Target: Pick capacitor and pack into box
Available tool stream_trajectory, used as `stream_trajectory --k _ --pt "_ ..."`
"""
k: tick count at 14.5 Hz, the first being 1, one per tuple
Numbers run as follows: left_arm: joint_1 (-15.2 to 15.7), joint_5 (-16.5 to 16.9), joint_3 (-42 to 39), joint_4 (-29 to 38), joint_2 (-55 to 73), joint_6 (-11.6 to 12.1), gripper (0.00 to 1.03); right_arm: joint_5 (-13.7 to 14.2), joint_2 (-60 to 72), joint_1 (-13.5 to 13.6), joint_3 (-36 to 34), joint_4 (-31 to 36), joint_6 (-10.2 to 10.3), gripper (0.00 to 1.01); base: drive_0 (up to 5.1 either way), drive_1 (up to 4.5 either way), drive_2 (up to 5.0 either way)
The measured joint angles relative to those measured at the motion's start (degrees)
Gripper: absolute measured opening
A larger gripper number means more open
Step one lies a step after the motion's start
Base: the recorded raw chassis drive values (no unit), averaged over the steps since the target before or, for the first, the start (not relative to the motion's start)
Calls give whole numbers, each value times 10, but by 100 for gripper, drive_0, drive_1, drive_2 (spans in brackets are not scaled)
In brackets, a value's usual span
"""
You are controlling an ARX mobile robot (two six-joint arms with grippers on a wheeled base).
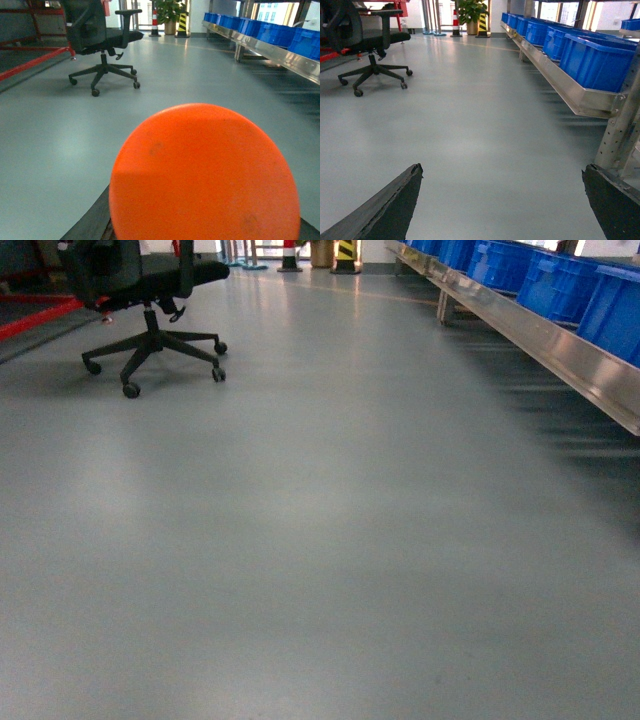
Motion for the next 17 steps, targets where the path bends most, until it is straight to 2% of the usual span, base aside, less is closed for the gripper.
stream_trajectory --k 17 --pt "0 0 0 -1 0 0 44 0 0 0 0 -1 0 98 -501 244 244"
